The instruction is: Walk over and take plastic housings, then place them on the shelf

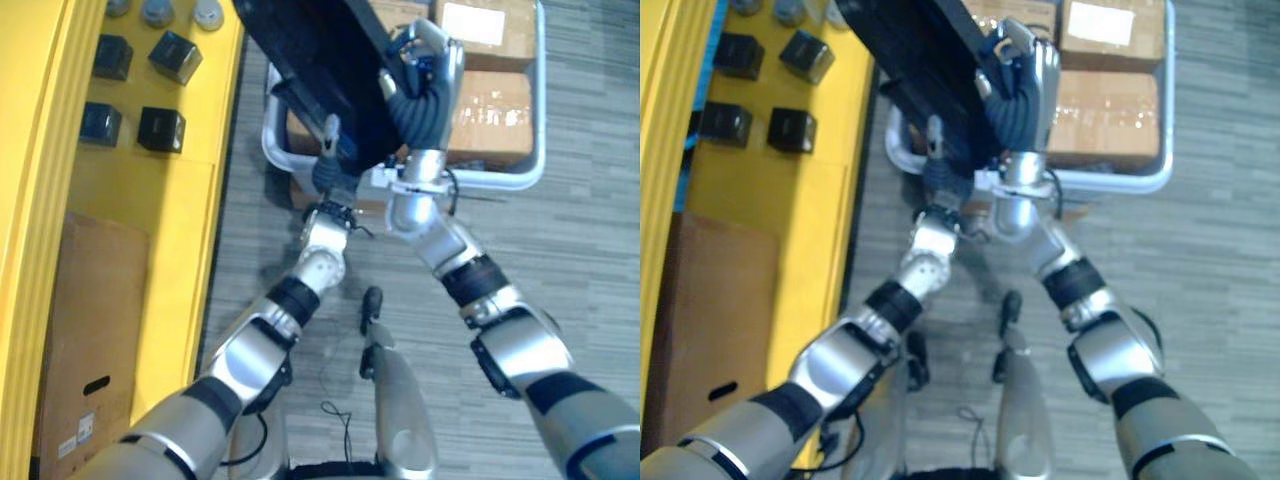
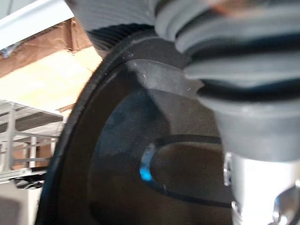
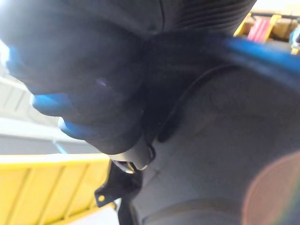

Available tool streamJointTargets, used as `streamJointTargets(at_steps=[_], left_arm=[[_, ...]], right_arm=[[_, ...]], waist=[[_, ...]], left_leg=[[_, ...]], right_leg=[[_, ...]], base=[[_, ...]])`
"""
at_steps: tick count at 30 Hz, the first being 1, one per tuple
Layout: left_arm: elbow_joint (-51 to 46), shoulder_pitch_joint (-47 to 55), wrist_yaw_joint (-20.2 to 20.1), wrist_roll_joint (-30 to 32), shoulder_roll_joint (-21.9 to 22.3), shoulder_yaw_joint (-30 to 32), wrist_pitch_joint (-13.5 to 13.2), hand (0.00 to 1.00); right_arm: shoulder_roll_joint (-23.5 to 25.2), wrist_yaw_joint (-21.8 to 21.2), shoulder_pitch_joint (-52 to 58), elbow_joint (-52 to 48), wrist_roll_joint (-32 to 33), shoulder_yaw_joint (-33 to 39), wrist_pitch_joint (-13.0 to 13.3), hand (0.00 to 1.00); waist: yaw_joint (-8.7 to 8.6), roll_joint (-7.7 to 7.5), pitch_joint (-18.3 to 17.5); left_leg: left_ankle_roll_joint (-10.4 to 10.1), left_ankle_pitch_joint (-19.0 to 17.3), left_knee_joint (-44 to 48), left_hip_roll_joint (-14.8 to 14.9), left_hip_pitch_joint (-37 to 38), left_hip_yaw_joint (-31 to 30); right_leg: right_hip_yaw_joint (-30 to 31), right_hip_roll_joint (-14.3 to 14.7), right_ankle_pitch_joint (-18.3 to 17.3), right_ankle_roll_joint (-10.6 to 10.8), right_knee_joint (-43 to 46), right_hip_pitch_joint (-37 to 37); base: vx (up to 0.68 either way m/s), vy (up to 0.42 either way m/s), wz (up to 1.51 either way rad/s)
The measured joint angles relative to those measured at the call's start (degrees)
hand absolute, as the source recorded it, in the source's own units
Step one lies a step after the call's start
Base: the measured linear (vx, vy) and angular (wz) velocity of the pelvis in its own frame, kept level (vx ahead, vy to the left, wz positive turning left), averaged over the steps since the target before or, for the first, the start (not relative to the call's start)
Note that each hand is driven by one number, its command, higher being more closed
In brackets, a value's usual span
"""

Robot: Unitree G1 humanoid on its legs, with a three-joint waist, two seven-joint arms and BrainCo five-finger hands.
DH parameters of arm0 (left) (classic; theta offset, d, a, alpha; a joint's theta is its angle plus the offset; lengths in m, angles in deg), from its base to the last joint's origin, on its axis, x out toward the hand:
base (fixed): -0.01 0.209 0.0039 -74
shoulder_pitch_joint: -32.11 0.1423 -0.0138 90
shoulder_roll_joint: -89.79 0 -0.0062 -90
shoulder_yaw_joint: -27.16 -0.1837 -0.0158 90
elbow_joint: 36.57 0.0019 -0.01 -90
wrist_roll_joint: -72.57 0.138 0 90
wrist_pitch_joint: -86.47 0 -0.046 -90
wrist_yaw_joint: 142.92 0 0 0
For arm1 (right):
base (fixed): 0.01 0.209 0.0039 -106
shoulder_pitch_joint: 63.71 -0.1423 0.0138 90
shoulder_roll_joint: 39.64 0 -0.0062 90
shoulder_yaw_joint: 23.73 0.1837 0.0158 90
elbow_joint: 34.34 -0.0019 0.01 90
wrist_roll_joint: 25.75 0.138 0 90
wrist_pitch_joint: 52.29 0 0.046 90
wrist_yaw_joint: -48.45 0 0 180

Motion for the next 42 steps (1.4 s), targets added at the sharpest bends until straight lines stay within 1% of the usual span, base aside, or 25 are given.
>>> streamJointTargets(at_steps=[1, 2, 4, 7, 9, 11, 15, 17, 19, 20, 22, 23, 24, 25, 26, 27, 28, 29, 30, 31, 34, 35, 38, 39, 42], left_arm=[[0.0, 0.5, -1.2, 0.0, 0.1, 0.1, -0.6, 1.0], [0.0, 0.6, -1.2, 0.0, 0.2, 0.2, -0.8, 1.0], [0.0, 0.7, -1.2, 0.4, 0.2, 0.6, -1.8, 1.0], [0.0, 0.8, -1.8, 1.5, 0.2, 1.2, -3.0, 1.0], [0.0, 1.0, -2.4, 3.6, 0.2, 1.8, -4.0, 1.0], [0.0, 1.0, -3.1, 3.7, 0.2, 1.8, -4.4, 1.0], [-0.2, 1.4, -3.2, 8.7, 0.1, 2.9, -4.4, 1.0], [-0.5, 1.5, -3.0, 11.9, 0.0, 3.9, -4.4, 1.0], [-0.9, 1.5, 0.9, 19.5, -1.2, 4.0, -4.1, 1.0], [-1.1, 1.5, 2.3, 21.9, -1.7, 3.9, -3.7, 1.0], [-1.8, 1.5, 8.1, 31.2, -2.5, 3.7, -1.8, 1.0], [-1.8, 1.5, 9.4, 33.0, -2.6, 3.4, -1.5, 1.0], [-1.8, 1.5, 12.5, 37.4, -2.9, 3.3, -0.2, 1.0], [-1.8, 1.5, 15.1, 40.4, -3.9, 2.0, 0.9, 1.0], [-1.8, 1.5, 16.2, 41.9, -4.5, 1.5, 1.7, 1.0], [-1.8, 1.5, 18.2, 44.9, -5.4, 0.9, 3.3, 1.0], [-1.9, 1.5, 19.3, 46.5, -6.2, 0.1, 4.7, 1.0], [-1.9, 1.5, 19.9, 47.7, -6.6, -0.3, 5.2, 1.0], [-1.9, 1.5, 20.8, 49.6, -7.0, -0.5, 6.7, 1.0], [-1.9, 1.5, 21.1, 50.1, -7.1, -0.6, 7.0, 1.0], [-1.9, 1.5, 22.3, 51.4, -7.7, -1.0, 8.9, 1.0], [-1.9, 1.5, 22.6, 52.6, -8.0, -1.0, 9.4, 1.0], [-1.9, 1.4, 23.1, 54.3, -8.9, -1.0, 10.7, 1.0], [-1.9, 1.2, 23.8, 55.4, -9.3, -0.9, 11.3, 1.0], [-1.9, 1.0, 24.2, 57.2, -9.5, -0.4, 11.6, 1.0]], right_arm=[[0.2, 0.0, 0.1, 0.0, 0.8, 0.0, 0.1, 1.0], [0.4, 0.0, 0.3, 0.0, 0.9, 0.1, 0.2, 1.0], [0.5, 0.0, 1.6, -1.1, 0.8, 0.1, 1.6, 1.0], [0.5, 0.0, 2.2, -2.4, 0.8, 0.0, 2.5, 1.0], [0.6, 0.0, 2.5, -3.1, 0.8, -0.1, 3.5, 1.0], [0.6, 0.0, 3.0, -4.0, 0.7, -0.1, 3.8, 1.0], [0.6, 0.2, 4.4, -4.9, 0.8, 0.8, 5.0, 1.0], [0.7, 0.2, 4.4, -5.4, 0.8, 1.0, 5.3, 1.0], [0.6, 0.2, 4.6, -5.5, 0.9, 1.5, 5.5, 1.0], [0.6, 0.2, 4.6, -5.5, 1.0, 1.7, 5.5, 1.0], [0.2, 0.2, 5.2, -5.2, 1.9, 3.1, 5.5, 1.0], [0.1, 0.2, 5.3, -4.9, 2.2, 3.4, 5.4, 1.0], [-0.3, 0.2, 5.7, -4.4, 2.7, 3.6, 5.4, 1.0], [-0.5, 0.2, 6.2, -3.8, 3.3, 3.7, 5.1, 1.0], [-0.6, 0.2, 6.3, -3.6, 3.5, 3.7, 4.8, 1.0], [-0.9, 0.2, 6.5, -2.9, 3.7, 3.7, 4.1, 1.0], [-1.2, 0.2, 6.5, -2.1, 4.1, 3.8, 3.5, 1.0], [-1.2, 0.2, 6.6, -1.7, 4.4, 3.8, 3.1, 1.0], [-1.5, 0.2, 6.7, -0.9, 4.7, 3.8, 2.5, 1.0], [-1.5, 0.2, 6.7, -0.8, 4.7, 3.8, 2.4, 1.0], [-1.5, 0.2, 6.6, 0.7, 4.8, 3.7, 2.0, 1.0], [-1.5, 0.2, 6.6, 1.2, 4.8, 3.8, 1.9, 0.0], [-1.6, 0.0, 6.6, 2.7, 4.8, 3.5, 1.1, 0.0], [-1.6, -0.1, 6.6, 3.5, 4.8, 3.2, 0.8, 0.0], [-1.8, -1.3, 6.6, 3.9, 4.9, 3.3, 0.2, 0.0]], waist=[[-0.01, 0.0, 0.0], [0.0, 0.0, 0.0], [-0.02, 0.0, 0.0], [-0.16, 0.0, 0.0], [-0.21, 0.0, 0.0], [-0.22, 0.0, 0.0], [-0.4, 0.0, 0.0], [-0.8, 0.0, 0.0], [-1.28, 0.0, 0.0], [-1.34, 0.0, 0.0], [-1.44, 0.0, 0.0], [-1.44, 0.0, 0.0], [-1.45, 0.0, 0.0], [-1.45, 0.0, 0.0], [-1.47, 0.0, 0.0], [-1.47, 0.0, 0.0], [-1.47, 0.0, 0.0], [-1.46, 0.0, 0.0], [-1.44, 0.0, 0.0], [-1.45, 0.0, 0.0], [-1.42, 0.04, 0.0], [-1.4, 0.16, 0.1], [-1.34, 0.31, 0.2], [-1.31, 0.34, 0.2], [-1.25, 0.56, 0.3]], left_leg=[[0.0, 0.0, 0.0, 0.0, 0.0, 0.0], [0.0, 0.0, 0.0, 0.0, 0.0, 0.0], [0.1, 0.0, 0.1, 0.0, 0.0, 0.0], [0.1, -0.1, 0.2, 0.0, 0.0, 0.1], [0.2, -0.1, 0.3, 0.0, 0.0, 0.1], [0.2, -0.2, 0.3, 0.0, 0.0, 0.1], [0.3, -0.3, 0.4, 0.0, 0.0, 0.1], [0.4, -0.4, 0.4, 0.0, 0.0, 0.1], [0.4, -0.5, 0.6, 0.0, 0.0, 0.2], [0.4, -0.6, 0.7, 0.1, -0.1, 0.2], [0.5, -0.8, 1.0, 0.1, -0.1, 0.2], [0.5, -0.9, 1.0, 0.1, -0.1, 0.2], [0.5, -0.9, 1.1, 0.1, -0.1, 0.2], [0.5, -0.9, 1.1, 0.1, -0.2, 0.2], [0.5, -0.9, 1.1, 0.1, -0.2, 0.2], [0.5, -0.9, 1.0, 0.1, -0.2, 0.2], [0.5, -0.9, 1.0, 0.1, -0.2, 0.2], [0.5, -0.9, 1.0, 0.1, -0.2, 0.2], [0.5, -0.9, 1.0, 0.0, -0.2, 0.2], [0.5, -0.9, 1.0, 0.0, -0.2, 0.2], [0.5, -0.9, 1.0, 0.0, -0.3, 0.2], [0.5, -0.9, 1.1, 0.0, -0.3, 0.2], [0.5, -0.9, 1.1, 0.0, -0.4, 0.1], [0.5, -0.9, 1.2, 0.0, -0.6, 0.0], [0.5, -0.9, 1.2, -0.1, -0.8, -0.1]], right_leg=[[0.0, 0.0, 0.0, 0.0, 0.0, 0.0], [0.0, 0.0, 0.0, 0.0, 0.0, 0.0], [0.0, 0.0, 0.0, 0.0, 0.0, 0.0], [0.1, 0.0, 0.0, 0.0, 0.0, 0.0], [0.1, 0.0, 0.0, 0.1, 0.0, 0.0], [0.1, 0.0, 0.0, 0.1, 0.0, 0.0], [0.2, 0.0, 0.1, 0.1, 0.0, 0.0], [0.2, -0.1, 0.0, 0.2, 0.0, 0.0], [0.2, -0.1, 0.0, 0.3, 0.0, 0.1], [0.3, 0.0, 0.0, 0.3, 0.0, 0.1], [0.4, 0.0, 0.1, 0.4, 0.0, 0.1], [0.4, 0.0, 0.1, 0.4, -0.1, 0.1], [0.4, 0.0, 0.1, 0.4, -0.1, 0.1], [0.4, 0.0, 0.1, 0.4, -0.2, 0.1], [0.4, 0.0, 0.1, 0.4, -0.2, 0.1], [0.4, 0.0, 0.1, 0.4, -0.2, 0.1], [0.4, 0.0, 0.1, 0.4, -0.3, 0.1], [0.4, 0.0, 0.1, 0.4, -0.3, 0.1], [0.4, -0.1, 0.1, 0.4, -0.3, 0.1], [0.4, -0.1, 0.1, 0.4, -0.3, 0.1], [0.3, -0.1, 0.1, 0.4, -0.3, 0.1], [0.3, -0.1, 0.1, 0.4, -0.3, 0.1], [0.2, -0.1, 0.1, 0.4, -0.4, 0.1], [0.1, -0.1, 0.1, 0.4, -0.4, 0.0], [0.0, -0.2, 0.1, 0.5, -0.5, 0.0]], base=[[0.0, 0.0, 0.0], [0.0, 0.0, 0.0], [0.0, 0.0, 0.0], [0.0, 0.0, 0.0], [0.0, 0.0, 0.0], [0.0, 0.0, 0.0], [0.0, 0.0, 0.0], [0.0, 0.0, 0.0], [0.0, 0.0, 0.0], [0.0, 0.011, -0.04], [0.0, 0.008, -0.02], [0.0, 0.0, 0.0], [0.0, 0.0, 0.0], [0.0, 0.0, 0.0], [0.0, 0.0, 0.0], [0.0, 0.0, 0.0], [0.0, 0.0, 0.0], [0.0, 0.0, 0.0], [0.0, 0.0, 0.0], [0.0, 0.0, 0.0], [0.0, 0.0, 0.0], [0.0, 0.0, 0.0], [0.0, 0.0, 0.0], [0.0, 0.0, 0.0], [0.0, 0.0, 0.0]])
